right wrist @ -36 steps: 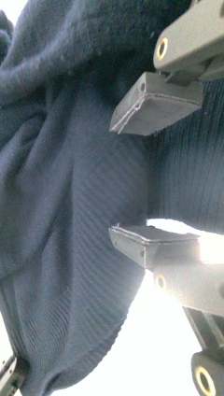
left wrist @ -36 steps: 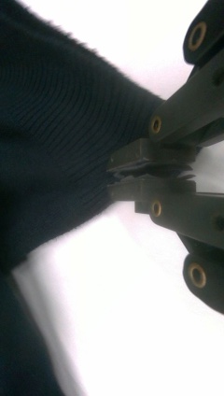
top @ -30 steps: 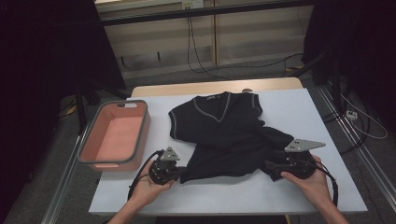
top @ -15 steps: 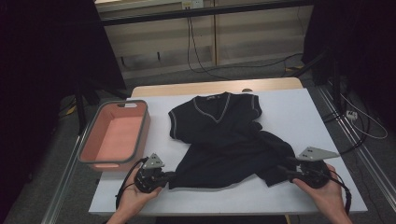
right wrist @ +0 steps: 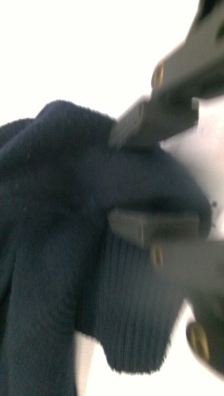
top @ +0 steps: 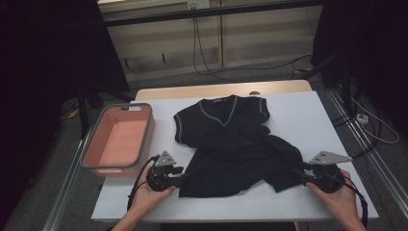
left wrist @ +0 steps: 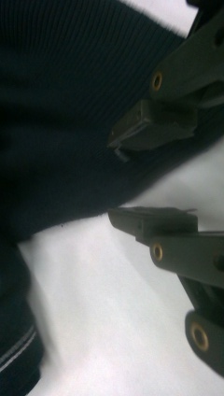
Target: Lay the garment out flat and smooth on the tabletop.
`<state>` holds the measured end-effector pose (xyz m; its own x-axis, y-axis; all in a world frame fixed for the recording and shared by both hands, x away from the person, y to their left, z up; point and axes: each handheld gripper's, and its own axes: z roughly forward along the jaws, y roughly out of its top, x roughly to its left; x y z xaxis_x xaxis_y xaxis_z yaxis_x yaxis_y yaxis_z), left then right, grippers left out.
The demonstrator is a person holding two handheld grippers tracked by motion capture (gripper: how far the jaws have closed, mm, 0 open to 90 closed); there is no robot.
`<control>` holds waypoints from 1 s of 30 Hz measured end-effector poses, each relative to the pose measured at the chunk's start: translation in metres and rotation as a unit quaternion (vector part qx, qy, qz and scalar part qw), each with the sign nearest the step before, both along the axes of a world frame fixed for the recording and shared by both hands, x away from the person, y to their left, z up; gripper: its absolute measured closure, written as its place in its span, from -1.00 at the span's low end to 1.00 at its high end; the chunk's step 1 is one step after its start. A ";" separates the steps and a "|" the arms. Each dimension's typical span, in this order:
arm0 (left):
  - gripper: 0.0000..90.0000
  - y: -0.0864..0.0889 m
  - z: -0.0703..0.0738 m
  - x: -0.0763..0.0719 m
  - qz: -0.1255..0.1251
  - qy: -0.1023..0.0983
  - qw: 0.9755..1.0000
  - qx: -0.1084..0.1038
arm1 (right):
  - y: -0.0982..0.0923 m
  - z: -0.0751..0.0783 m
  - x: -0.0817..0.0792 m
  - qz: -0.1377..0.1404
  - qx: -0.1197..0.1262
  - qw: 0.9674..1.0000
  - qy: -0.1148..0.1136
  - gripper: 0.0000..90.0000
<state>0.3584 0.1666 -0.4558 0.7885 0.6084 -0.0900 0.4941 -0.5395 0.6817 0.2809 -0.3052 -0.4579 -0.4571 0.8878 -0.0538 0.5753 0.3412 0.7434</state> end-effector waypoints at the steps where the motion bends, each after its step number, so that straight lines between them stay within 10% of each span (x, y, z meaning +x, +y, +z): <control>1: 0.30 -0.001 -0.003 0.003 -0.001 0.008 1.000 -0.002 | -0.001 0.001 0.001 -0.002 0.000 1.000 -0.003 0.61; 7: 0.93 -0.006 0.001 0.008 -0.026 0.020 0.999 0.003 | -0.022 0.016 0.004 -0.038 0.045 0.998 -0.038 0.86; 17: 1.00 0.002 0.006 0.015 0.012 0.000 1.000 0.016 | -0.068 0.015 0.012 -0.118 0.060 0.990 -0.038 0.88; 30: 1.00 0.025 0.016 0.007 0.019 -0.015 1.000 -0.008 | -0.047 0.016 0.000 -0.061 0.064 0.995 -0.037 0.03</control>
